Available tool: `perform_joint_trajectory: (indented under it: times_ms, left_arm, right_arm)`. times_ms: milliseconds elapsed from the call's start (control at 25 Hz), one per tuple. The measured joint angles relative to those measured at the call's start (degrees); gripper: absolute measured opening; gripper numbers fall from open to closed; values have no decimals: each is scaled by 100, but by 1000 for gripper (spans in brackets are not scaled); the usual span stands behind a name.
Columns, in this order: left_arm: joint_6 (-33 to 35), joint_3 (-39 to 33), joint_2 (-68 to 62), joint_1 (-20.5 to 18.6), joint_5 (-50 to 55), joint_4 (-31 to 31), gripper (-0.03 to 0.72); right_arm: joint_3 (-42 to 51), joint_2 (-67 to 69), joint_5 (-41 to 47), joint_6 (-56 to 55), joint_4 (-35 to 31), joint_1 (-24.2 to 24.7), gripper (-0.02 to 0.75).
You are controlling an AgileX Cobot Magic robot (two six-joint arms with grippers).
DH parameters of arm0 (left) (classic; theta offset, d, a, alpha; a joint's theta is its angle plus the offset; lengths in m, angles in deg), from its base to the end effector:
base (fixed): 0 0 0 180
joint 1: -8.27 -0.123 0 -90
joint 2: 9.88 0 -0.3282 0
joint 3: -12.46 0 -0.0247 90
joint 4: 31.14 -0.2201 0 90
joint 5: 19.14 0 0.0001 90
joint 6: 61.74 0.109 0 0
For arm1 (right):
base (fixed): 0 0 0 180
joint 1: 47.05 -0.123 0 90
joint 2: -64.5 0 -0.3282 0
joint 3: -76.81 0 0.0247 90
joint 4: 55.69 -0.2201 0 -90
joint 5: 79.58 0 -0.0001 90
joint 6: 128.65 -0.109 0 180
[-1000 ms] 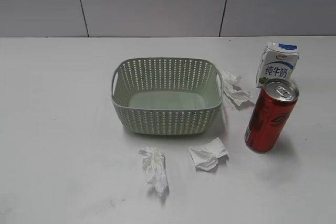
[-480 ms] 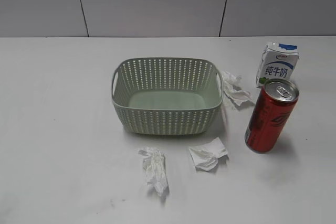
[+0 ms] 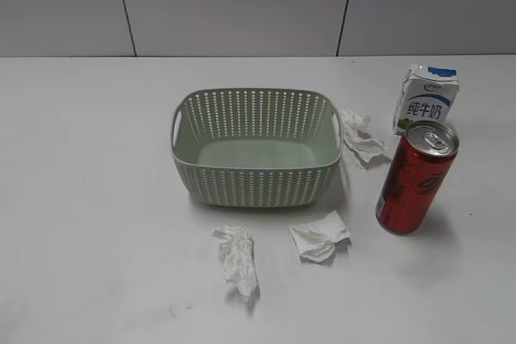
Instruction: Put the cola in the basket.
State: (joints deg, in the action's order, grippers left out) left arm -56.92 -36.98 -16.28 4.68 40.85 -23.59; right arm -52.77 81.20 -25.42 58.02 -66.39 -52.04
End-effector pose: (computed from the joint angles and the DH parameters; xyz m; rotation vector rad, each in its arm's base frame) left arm -0.0594 -0.0162 0.2567 0.0273 2.0151 -0.0638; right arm -0.0300 0.0139 0.2704 -0.1887 2.1000 0.2077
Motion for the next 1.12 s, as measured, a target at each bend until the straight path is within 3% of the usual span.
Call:
perform_joint_trajectory:
  times_ms: [320,720,880,1120]
  left_arm:
    - [0,0,0,0,0,0,573]
    - [0,0,0,-4,0,0,573]
    - [0,0,0,-23,0,0,573]
    - [0,0,0,-23,0,0,573]
  right_arm:
    - [-721,2276,33,22,-63,0,596]
    - [-2266,5286,211,236,-339,-66,594]
    - [-2878,6242,240,335,-391,-543,595]
    - [-3742,7306,251,251,110,-1260,595]
